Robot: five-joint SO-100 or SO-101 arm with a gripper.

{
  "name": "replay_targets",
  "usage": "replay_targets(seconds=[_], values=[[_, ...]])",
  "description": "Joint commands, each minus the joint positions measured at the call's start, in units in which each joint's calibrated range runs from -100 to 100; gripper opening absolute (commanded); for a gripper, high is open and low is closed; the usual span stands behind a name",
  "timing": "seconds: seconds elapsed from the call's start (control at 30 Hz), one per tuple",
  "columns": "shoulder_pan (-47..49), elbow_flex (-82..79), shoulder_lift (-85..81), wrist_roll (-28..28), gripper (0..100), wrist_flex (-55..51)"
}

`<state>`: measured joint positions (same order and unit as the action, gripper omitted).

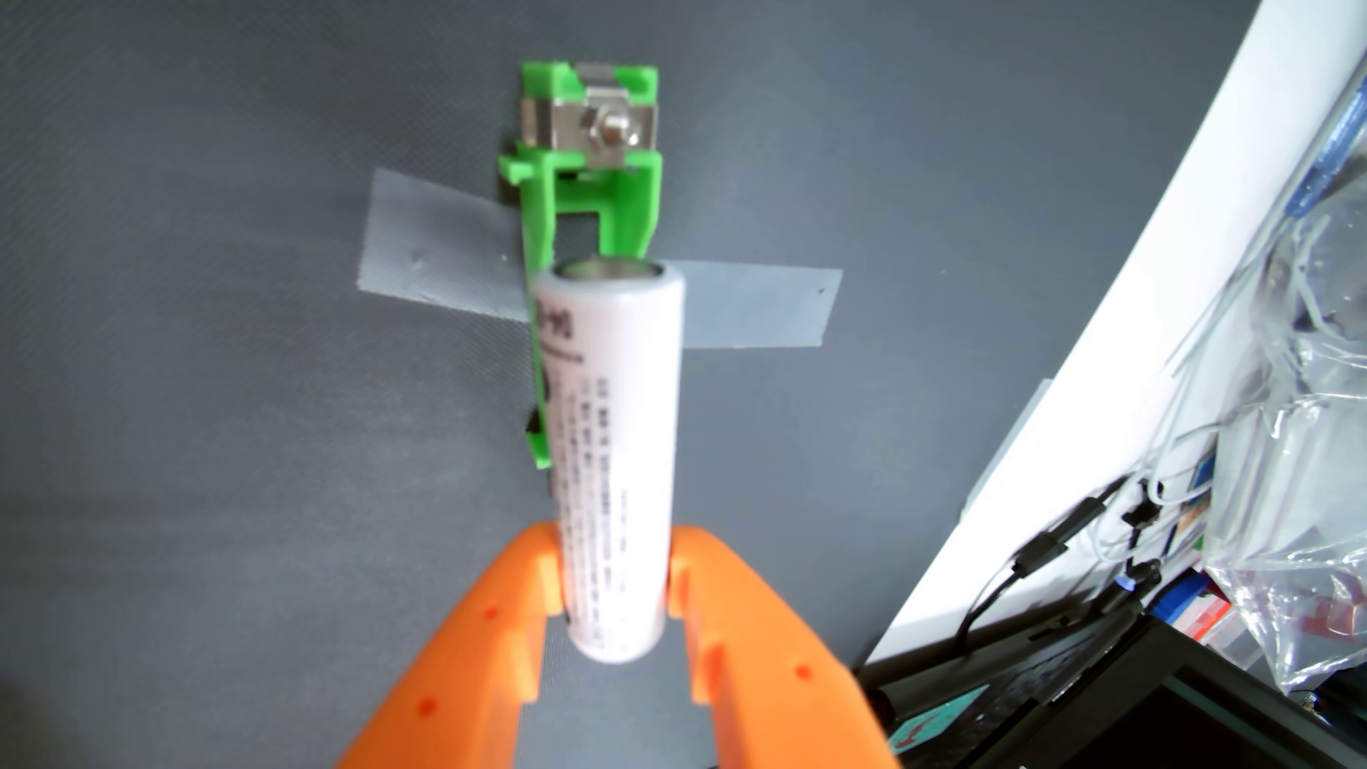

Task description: Insert Battery

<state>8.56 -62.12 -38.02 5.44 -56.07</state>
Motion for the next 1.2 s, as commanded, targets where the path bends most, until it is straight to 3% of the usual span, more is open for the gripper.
replay_targets(seconds=[0.0,1.17], values=[[-0.53,0.21,-0.29,0.22,1,0.61],[-0.3,1.29,6.3,0.02,1,3.32]])
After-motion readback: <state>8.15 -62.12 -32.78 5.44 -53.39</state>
